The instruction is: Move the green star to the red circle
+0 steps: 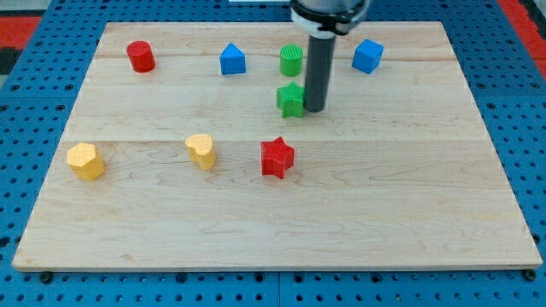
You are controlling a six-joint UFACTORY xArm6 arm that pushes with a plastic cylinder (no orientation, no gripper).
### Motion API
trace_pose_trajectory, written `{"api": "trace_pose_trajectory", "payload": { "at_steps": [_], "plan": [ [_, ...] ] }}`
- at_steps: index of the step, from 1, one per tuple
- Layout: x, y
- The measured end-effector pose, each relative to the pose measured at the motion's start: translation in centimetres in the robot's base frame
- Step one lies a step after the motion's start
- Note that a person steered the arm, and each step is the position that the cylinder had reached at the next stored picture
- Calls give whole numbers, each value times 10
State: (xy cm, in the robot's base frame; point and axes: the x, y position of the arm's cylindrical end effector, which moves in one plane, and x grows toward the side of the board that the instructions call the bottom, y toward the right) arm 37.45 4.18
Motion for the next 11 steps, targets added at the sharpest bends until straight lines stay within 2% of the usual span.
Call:
{"api": "trace_pose_trajectory", "payload": {
  "at_steps": [1,3,6,11],
  "plan": [
    [-13,-28],
    [-20,-45],
    [-52,-155],
    [-41,-172]
  ]
}}
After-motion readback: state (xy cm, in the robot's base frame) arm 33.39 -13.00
